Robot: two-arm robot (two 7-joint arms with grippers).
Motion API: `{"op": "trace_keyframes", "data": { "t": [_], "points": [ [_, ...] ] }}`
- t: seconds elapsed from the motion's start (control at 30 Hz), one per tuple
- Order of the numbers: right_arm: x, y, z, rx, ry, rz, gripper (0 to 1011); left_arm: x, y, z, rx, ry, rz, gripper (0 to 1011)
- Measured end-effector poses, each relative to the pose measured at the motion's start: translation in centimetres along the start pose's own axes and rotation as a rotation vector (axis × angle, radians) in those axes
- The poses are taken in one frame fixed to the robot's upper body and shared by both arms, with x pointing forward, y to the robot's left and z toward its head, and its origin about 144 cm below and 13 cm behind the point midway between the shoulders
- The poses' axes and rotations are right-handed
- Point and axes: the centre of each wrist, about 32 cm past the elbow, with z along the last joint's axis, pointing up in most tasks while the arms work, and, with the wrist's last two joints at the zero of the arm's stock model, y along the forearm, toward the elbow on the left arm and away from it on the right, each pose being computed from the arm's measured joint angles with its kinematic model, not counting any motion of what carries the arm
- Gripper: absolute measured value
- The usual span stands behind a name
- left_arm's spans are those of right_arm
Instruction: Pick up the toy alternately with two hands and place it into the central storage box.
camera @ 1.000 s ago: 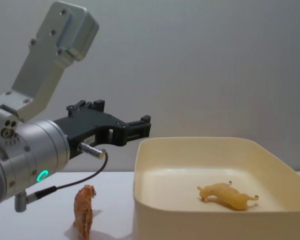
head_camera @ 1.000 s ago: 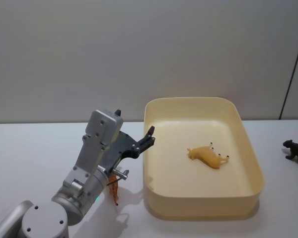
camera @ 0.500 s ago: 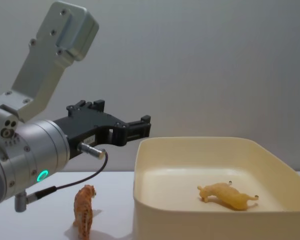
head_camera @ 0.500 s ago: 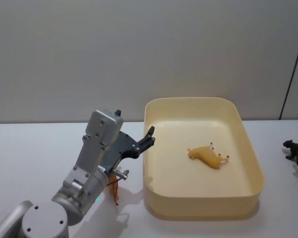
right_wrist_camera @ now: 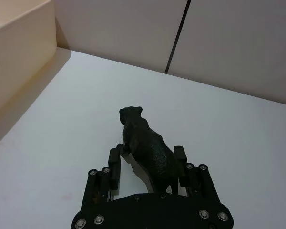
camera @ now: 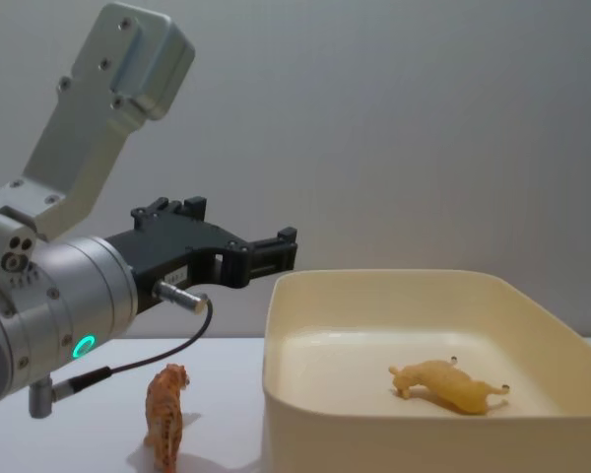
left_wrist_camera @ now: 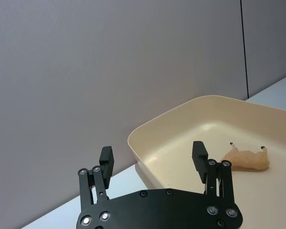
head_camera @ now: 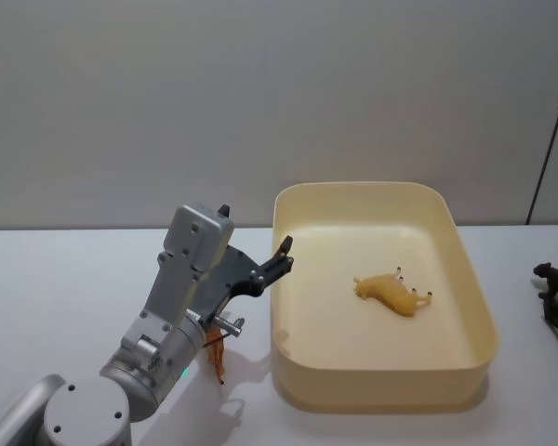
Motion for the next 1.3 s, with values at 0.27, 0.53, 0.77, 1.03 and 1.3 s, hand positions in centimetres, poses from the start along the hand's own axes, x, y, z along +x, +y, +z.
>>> {"op": "trace_keyframes", "data": {
  "t": [0.27, 0.53, 0.77, 1.03, 1.3],
  "points": [
    [-0.4, 0.6, -0.2, -0.010, -0.001, 0.004, 450, 0.0, 0.0, 0.0, 0.000, 0.000, 0.000, 1001],
    [-0.5, 0.7, -0.2, -0.004, -0.002, 0.010, 243, 0.0, 0.0, 0.0, 0.000, 0.000, 0.000, 1001],
    [-0.8, 0.5, 0.2, 0.054, 0.006, 0.028, 182, 0.0, 0.0, 0.0, 0.000, 0.000, 0.000, 1001],
    [-1.3, 0.1, 1.4, 0.147, 0.025, 0.040, 182, 0.0, 0.0, 0.0, 0.000, 0.000, 0.000, 1001],
    [-1.7, -0.4, 4.1, 0.266, 0.063, 0.052, 182, 0.0, 0.0, 0.0, 0.000, 0.000, 0.000, 1001]
  ]
}}
